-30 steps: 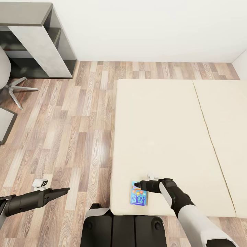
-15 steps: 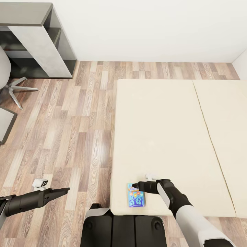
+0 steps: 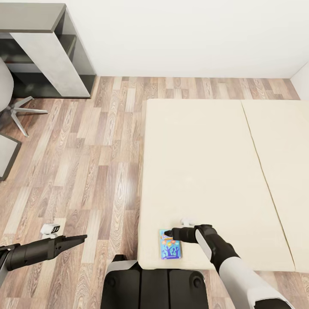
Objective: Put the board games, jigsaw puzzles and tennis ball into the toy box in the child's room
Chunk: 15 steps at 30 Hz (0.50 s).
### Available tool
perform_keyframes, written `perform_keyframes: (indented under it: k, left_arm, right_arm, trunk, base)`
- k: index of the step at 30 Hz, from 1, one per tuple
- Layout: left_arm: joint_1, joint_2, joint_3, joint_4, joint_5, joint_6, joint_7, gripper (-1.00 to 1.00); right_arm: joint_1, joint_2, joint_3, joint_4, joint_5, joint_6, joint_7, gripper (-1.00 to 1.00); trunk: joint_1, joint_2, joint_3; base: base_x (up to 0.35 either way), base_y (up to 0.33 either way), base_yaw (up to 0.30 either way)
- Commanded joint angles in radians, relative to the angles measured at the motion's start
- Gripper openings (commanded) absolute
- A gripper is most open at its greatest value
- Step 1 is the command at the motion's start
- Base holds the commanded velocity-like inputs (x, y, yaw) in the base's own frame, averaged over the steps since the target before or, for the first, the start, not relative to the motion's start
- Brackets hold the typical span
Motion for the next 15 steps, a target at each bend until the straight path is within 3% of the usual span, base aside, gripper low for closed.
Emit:
perform_keyframes:
  k: [1, 15]
  left_arm:
    - [0.000, 0.000, 0.000, 0.000, -0.001, 0.011, -0.004, 1.00]
    - [0.000, 0.000, 0.000, 0.000, -0.002, 0.011, -0.004, 1.00]
  right_arm:
    - [0.000, 0.000, 0.006, -0.001, -0.010, 0.006, -0.004, 1.00]
    - [0.000, -0.006, 0.029, 0.041, -0.011, 0.009, -0.043, 1.00]
  trunk:
    - [0.001, -0.001, -0.001]
    - [0.001, -0.001, -0.001]
  base:
    - [0.000, 0.000, 0.000]
    - [0.000, 0.000, 0.000]
